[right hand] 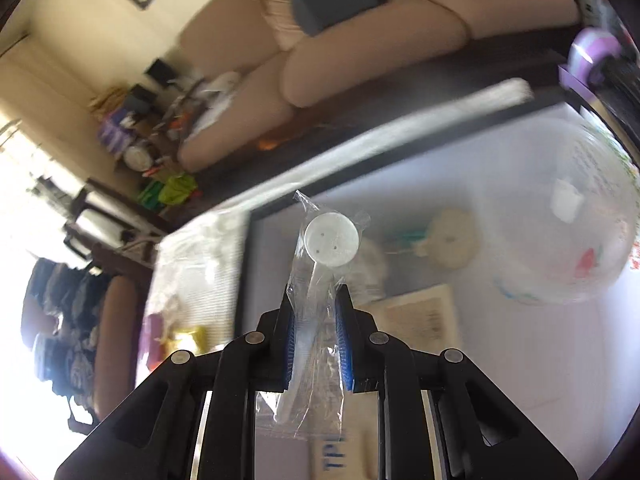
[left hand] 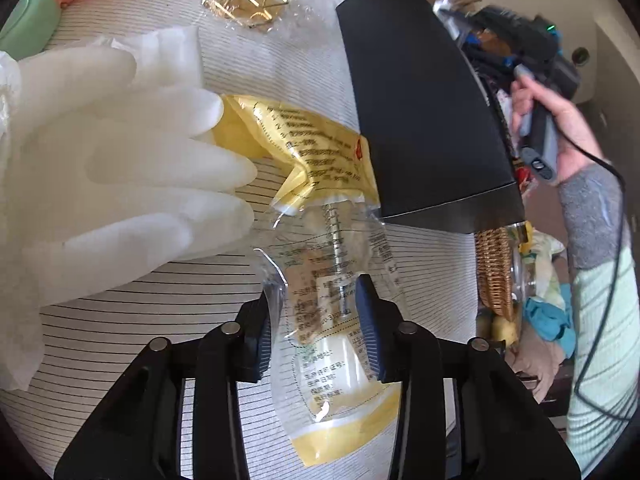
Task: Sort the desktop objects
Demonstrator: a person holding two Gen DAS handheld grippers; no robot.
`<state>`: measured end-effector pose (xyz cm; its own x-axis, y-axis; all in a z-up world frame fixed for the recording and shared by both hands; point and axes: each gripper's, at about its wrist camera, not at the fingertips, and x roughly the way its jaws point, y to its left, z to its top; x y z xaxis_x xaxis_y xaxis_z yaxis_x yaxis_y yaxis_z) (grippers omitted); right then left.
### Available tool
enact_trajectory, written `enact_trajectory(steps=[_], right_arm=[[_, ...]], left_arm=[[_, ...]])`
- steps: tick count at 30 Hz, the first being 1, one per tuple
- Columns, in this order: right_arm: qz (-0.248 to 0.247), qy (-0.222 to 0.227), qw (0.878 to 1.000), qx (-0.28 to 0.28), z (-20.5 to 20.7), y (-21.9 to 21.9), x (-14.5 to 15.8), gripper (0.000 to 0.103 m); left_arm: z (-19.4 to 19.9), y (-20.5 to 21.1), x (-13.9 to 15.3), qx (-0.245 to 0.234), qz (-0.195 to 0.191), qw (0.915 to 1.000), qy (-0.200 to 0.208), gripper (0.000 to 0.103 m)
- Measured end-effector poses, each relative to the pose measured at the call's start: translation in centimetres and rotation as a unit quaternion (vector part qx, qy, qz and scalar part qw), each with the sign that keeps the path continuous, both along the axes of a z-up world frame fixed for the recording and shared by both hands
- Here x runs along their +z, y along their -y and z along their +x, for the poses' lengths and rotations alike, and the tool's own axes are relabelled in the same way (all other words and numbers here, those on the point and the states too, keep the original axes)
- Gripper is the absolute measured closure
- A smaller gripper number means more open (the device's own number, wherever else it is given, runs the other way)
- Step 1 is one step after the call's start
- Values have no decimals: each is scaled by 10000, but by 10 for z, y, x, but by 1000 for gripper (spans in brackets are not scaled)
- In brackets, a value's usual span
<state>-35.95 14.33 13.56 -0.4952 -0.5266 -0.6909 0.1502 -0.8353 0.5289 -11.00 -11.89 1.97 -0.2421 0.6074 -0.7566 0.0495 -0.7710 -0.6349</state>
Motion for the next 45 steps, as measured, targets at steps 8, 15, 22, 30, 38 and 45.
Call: enact_trajectory(steps=[8,15,22,30,38,45], right_arm=[[279,-363,9822,1820,35,159,41,83],[1312,236,9607,2433,61,246,-11,61],[1432,-541,9563,2491,125,197,38,36],[1473,-851,9621,2130,269,80,45,27],[2012,-859,9477,2324,359,82,-18,25],[2298,-731,9559,1680,321,77,-58,45]], left_arm=[[4,-11,-1,-128,-21,9998,-120,69],[8,-9,15,-166,-37,9994,-314,80],[6,0,23,-144,481,9981,-356,86],[1,-9,35,-198,828,9953,-454,86],[-8,-32,54,-404,988,9926,-581,84],[-7,-36,73,-380,1090,9909,-694,79]])
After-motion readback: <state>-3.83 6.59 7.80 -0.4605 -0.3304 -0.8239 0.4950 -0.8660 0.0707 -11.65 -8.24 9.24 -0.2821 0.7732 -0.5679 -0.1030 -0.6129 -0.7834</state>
